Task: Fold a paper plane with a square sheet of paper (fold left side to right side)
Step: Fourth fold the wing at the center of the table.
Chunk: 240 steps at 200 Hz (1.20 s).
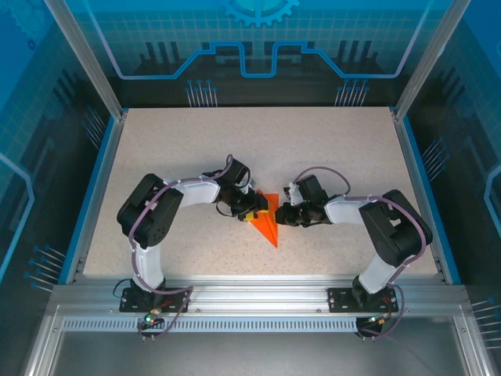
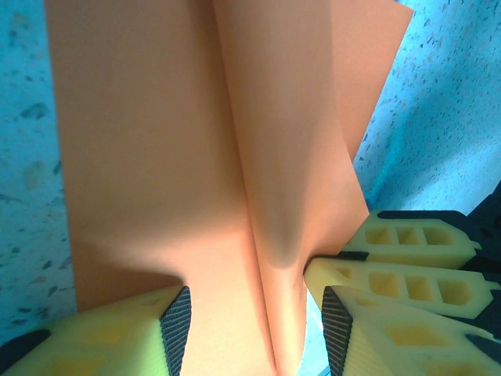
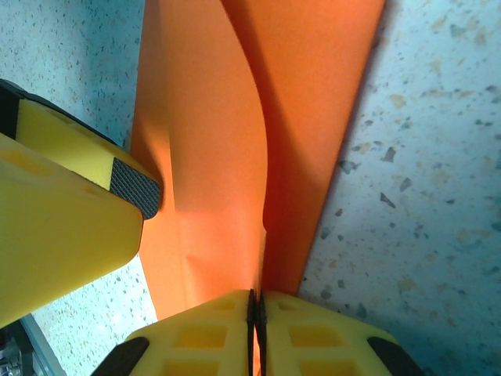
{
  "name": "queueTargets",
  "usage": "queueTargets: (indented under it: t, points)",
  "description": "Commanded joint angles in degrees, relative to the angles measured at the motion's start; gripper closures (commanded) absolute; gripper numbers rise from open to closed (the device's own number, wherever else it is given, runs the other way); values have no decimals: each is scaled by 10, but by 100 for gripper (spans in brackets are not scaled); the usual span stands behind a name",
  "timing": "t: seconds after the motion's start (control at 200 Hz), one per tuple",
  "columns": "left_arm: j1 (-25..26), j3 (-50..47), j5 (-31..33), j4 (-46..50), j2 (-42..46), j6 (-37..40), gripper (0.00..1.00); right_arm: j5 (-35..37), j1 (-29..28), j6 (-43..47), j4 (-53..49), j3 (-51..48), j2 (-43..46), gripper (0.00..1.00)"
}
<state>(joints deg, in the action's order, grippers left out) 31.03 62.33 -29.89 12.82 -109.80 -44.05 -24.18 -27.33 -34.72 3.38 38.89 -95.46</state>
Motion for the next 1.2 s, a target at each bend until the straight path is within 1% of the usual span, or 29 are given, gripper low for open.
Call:
queueTargets:
  t: [0.0,0.175,0.535,0.775,0.925,1.105,1.145,1.195]
  points:
    - [4,1,17,32,-24,-4,49,1,-5,-5,-21,-3,20,88]
    - [4,1,17,33,-23,-3,49,9,-7,-6,-25,-4,20,88]
    - [4,2,17,34,-23,-1,49,15,-7,0,-29,10,-18,88]
    - [4,2,15,33,-18,-1,48,19,-12,-1,-31,4,-28,88]
    - [4,6,23,41,12,15,46,28,-13,0,-46,6,-26,88]
    - [3,28,47,81,66,45,42,36,-14,3,-65,12,-30,88]
    - [3,31,43,84,69,46,42,37,-15,3,-66,13,-29,88]
    - [3,36,31,83,67,46,46,38,-16,3,-68,13,-29,88]
